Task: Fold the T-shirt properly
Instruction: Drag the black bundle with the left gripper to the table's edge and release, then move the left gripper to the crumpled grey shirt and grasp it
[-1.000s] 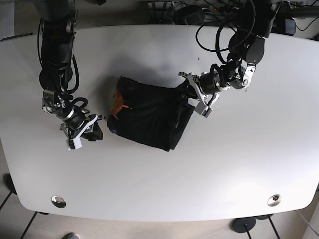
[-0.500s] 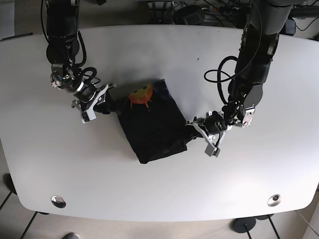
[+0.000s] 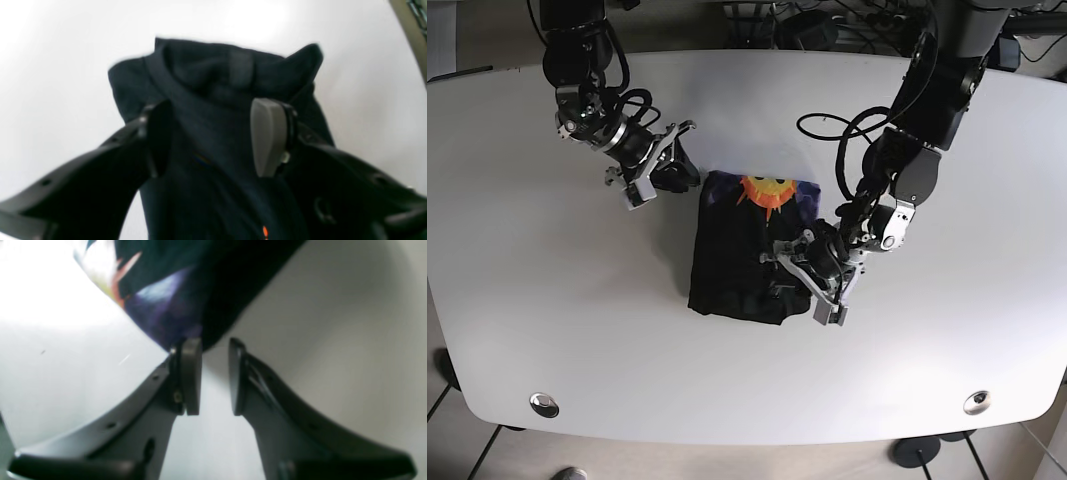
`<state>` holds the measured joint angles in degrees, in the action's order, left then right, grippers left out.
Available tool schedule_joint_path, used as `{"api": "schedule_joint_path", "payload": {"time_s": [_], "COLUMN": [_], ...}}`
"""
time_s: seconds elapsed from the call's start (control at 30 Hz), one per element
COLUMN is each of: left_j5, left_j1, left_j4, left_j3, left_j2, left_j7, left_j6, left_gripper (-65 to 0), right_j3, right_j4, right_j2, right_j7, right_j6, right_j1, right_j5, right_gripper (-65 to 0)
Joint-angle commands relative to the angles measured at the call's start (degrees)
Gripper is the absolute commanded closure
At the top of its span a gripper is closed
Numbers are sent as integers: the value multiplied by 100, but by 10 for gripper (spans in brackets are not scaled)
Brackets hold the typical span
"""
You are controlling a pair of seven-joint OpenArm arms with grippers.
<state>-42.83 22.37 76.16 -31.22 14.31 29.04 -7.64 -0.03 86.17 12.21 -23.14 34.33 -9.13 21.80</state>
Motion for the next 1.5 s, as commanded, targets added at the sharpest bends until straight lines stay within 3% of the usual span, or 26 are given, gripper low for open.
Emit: {"api": "schedule_joint_path", "payload": {"time_s": [0.03,0.13,0.27,0.37,0.47,0.53,0.67,0.77,0.9,1.0,1.17,1.37,1.5], "left_j5": [375,1298,2819,3470,3496,3461,3505,3505,3505,3487,3478,3461,3452], "left_j1": [167,-114,-606,-765,-782,-782,-782,-782,-765,-756,-896,-1538,-1784], "left_j4": [318,300,98,-500,-1009,-1150,-1256,-1264,-2135,-2864,-3963,-4201,-4183], "left_j3": [-240,-478,-469,-276,173,727,1659,2415,3135,3399,3478,3478,3487], "left_j2": [-283,-828,-1461,-1646,-1479,-1013,-371,438,1431,2055,2899,3497,3743], "left_j7": [-244,-288,-288,-288,-367,-385,-121,213,222,125,-807,-1572,-1633], "left_j6": [-366,-928,-972,-972,-586,258,1349,2316,3168,3581,4153,4223,4223], "left_gripper": [-369,-371,-371,-371,-371,-368,-367,-367,-367,-367,-367,-367,-367], "right_j3": [157,518,702,720,720,720,720,720,720,720,720,720,720], "right_j4": [117,117,117,117,117,126,187,521,935,979,979,1189,1427], "right_j2": [50,50,50,50,50,32,23,23,41,41,6,6,6], "right_j7": [129,-73,-196,-196,-196,-196,-196,-205,-214,-214,-214,-214,-214], "right_j6": [27,71,71,71,71,71,71,62,27,27,27,27,18], "right_j1": [47,47,99,161,178,178,187,152,135,126,38,-15,-129], "right_j5": [84,119,127,127,136,136,136,136,119,127,127,75,75], "right_gripper": [-130,-130,-130,-130,-130,-130,-130,-130,-130,-130,-130,-130,-130]}}
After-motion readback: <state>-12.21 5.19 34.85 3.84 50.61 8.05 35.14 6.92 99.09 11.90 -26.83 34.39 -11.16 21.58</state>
